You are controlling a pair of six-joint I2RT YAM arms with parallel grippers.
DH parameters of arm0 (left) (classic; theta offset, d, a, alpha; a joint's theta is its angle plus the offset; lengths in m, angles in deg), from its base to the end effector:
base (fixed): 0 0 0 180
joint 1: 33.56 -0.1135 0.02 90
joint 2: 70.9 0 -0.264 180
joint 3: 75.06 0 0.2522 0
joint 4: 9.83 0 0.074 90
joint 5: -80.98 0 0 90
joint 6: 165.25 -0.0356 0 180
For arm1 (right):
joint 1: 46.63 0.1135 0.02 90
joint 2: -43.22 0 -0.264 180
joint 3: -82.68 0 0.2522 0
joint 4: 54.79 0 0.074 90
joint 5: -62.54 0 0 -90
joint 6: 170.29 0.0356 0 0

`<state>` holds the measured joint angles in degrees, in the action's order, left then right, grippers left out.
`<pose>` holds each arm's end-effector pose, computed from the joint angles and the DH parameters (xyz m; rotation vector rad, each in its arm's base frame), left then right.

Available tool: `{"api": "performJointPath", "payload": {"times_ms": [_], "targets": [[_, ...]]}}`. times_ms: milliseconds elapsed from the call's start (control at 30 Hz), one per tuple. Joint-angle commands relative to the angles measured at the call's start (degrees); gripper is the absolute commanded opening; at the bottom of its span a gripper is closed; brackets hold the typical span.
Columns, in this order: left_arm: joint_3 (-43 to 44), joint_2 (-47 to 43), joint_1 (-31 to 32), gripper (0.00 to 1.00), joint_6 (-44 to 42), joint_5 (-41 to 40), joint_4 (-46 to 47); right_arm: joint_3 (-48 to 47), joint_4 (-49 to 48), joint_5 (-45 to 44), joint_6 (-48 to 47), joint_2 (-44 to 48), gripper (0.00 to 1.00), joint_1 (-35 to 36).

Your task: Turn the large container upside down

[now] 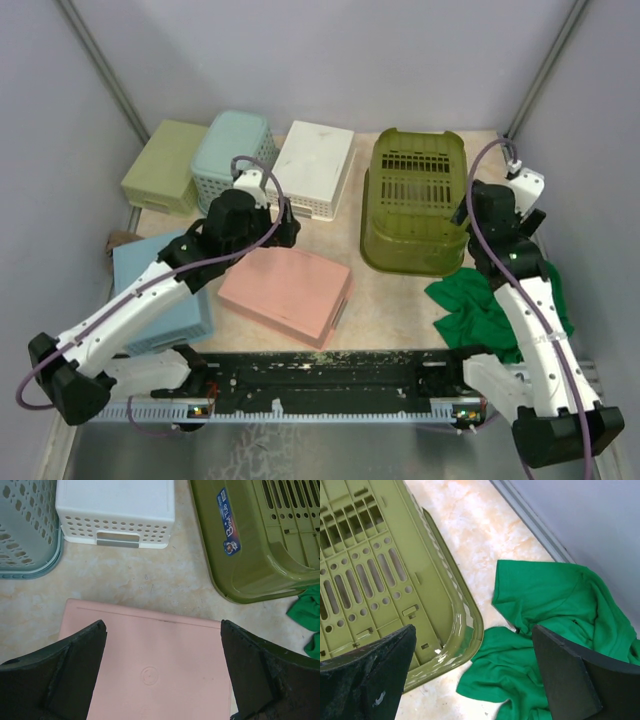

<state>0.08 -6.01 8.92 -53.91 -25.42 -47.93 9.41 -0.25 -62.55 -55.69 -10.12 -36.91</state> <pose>0.1925 -0.1626 0.3469 0.2012 2.0496 -0.4026 0.1852 0.0110 0.3527 0.5998 1.9788 -0.3003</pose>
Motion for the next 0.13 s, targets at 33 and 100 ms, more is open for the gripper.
{"api": "performJointPath", "payload": {"times_ms": [33, 100], "targets": [[-1.18, -2.36, -0.29, 1.0, -0.68, -0.34, 2.34, -1.62, -3.07, -3.49, 1.34, 4.61, 0.98, 0.19], [-1.39, -2.68, -0.29, 1.0, -0.89, -0.47, 2.93, -1.39, -3.93, -3.91, 1.43, 5.81, 0.98, 0.22]]}}
